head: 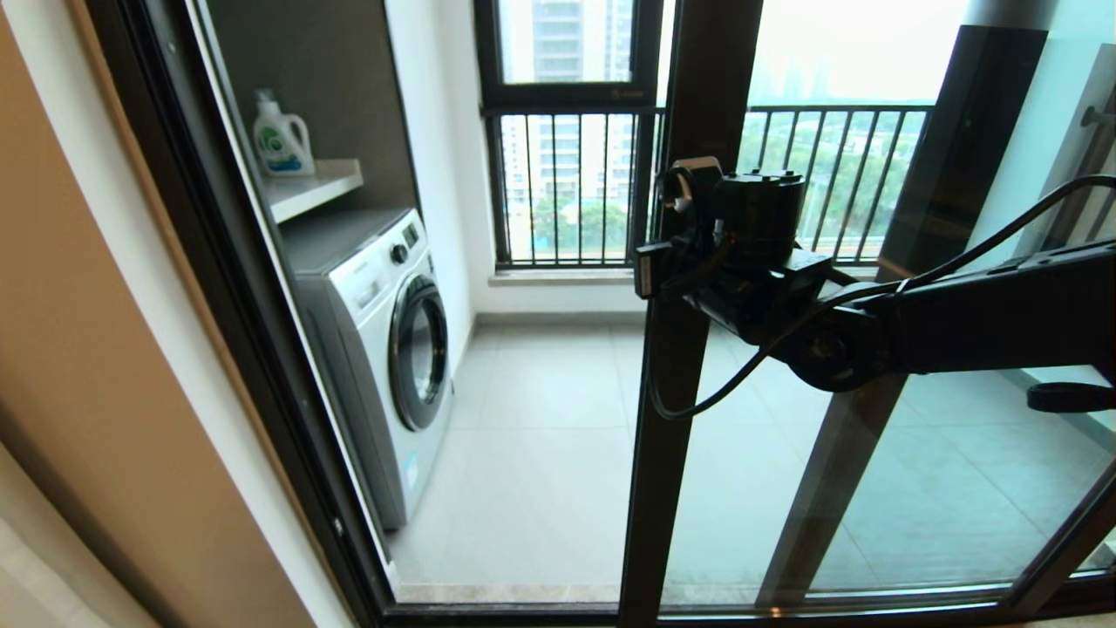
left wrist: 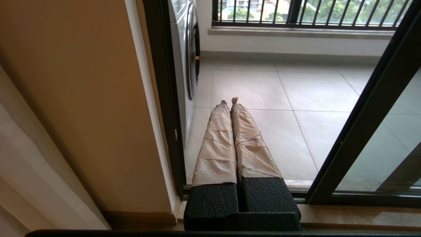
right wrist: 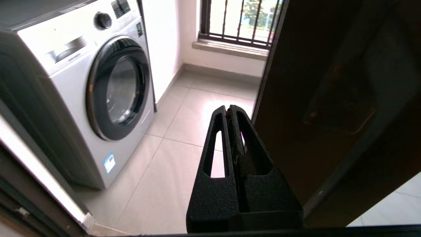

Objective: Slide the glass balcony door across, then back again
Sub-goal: Open the slid door

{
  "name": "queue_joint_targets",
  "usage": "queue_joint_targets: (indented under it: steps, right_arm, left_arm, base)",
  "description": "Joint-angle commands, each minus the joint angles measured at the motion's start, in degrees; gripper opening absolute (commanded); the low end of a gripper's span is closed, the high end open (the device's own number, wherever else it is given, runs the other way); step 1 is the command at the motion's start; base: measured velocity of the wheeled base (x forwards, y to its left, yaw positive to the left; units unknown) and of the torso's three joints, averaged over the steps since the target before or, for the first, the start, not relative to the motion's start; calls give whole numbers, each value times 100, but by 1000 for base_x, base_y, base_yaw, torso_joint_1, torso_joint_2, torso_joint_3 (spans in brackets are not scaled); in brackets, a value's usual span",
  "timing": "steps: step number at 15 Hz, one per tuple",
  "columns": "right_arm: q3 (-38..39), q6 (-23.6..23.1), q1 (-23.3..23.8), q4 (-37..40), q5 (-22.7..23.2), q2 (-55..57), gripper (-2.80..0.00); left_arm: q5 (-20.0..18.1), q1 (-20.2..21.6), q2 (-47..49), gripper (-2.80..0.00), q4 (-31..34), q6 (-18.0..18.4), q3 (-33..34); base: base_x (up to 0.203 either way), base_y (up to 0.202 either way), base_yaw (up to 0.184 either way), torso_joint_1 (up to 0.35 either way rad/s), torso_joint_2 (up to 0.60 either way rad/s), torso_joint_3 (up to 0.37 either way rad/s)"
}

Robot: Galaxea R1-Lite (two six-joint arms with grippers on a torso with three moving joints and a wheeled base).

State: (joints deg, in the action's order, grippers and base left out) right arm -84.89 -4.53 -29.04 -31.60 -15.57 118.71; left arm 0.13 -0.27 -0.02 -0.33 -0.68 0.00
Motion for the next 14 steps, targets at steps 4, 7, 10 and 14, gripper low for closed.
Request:
queue_joint_targets:
  steps: [4,7,10,14]
  right_arm:
    - [-204,-4,318,-35,-16,91,-280]
    - [-142,6,381,-83,-35,83,-280]
    - [-1,14,428,-113,-43,35,-280]
    - [385,5,597,-517,-63,-95,-280]
  left_arm:
    - [4,0,11,-280,-2,7,0]
    - [4,0,11,-280,-2,-2,0]
    - [4,0,11,-280,-2,-2,0]
    - [4,0,11,-280,-2,-2,0]
  base:
    - [0,0,0,0,0,0]
    - [0,0,0,0,0,0]
    - [0,0,0,0,0,0]
    - [0,0,0,0,0,0]
